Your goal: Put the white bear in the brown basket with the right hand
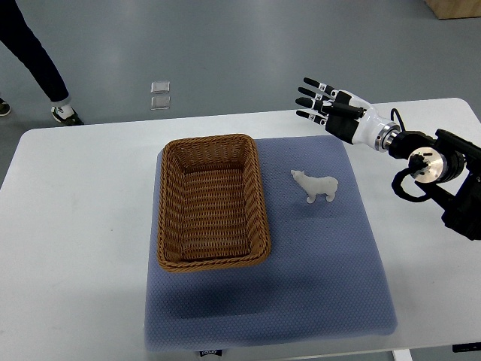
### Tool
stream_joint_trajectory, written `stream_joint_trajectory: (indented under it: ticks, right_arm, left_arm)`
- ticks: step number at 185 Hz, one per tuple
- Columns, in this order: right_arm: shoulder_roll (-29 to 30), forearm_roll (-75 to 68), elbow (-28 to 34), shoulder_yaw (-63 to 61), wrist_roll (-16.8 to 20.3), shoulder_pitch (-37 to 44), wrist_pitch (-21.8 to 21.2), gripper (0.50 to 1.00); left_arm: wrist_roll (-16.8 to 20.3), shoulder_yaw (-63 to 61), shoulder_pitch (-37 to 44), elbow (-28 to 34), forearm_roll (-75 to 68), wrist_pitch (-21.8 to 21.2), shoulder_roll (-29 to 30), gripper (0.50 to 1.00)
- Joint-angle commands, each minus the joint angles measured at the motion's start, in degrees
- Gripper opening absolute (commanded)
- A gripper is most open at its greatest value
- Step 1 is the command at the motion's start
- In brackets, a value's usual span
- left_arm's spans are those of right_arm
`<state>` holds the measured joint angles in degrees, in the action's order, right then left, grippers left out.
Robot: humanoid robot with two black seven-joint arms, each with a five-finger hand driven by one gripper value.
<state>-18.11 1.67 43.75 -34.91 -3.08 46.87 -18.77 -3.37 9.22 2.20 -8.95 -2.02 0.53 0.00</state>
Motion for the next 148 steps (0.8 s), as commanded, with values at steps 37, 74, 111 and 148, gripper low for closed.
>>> stream_joint_trajectory:
  ticks: [37,74,111,148]
  right_arm:
    - [-0.4,3.7,0.0,0.3,-0.2,0.2,-0.5,0.964]
    - [-0.9,16.2,0.2,0.5,-2.8,0.4,-0.7,0.964]
    - [-2.8,33.0,0.3,0.7,-5.2,0.7,-4.7,0.964]
    - [-7.0,47.4,2.1,1.3,-7.5,2.4,-11.5,0.964]
  left_arm:
    - [-0.1,0.1,0.0,-0.3,0.0,0.0,0.0,1.000]
    - [0.0,0.2,0.1,0.1,0.0,0.0,0.0,1.000]
    - [0.0,0.1,0.1,0.1,0.0,0.0,0.0,1.000]
    - [0.0,0.0,0.1,0.0,0.0,0.0,0.0,1.000]
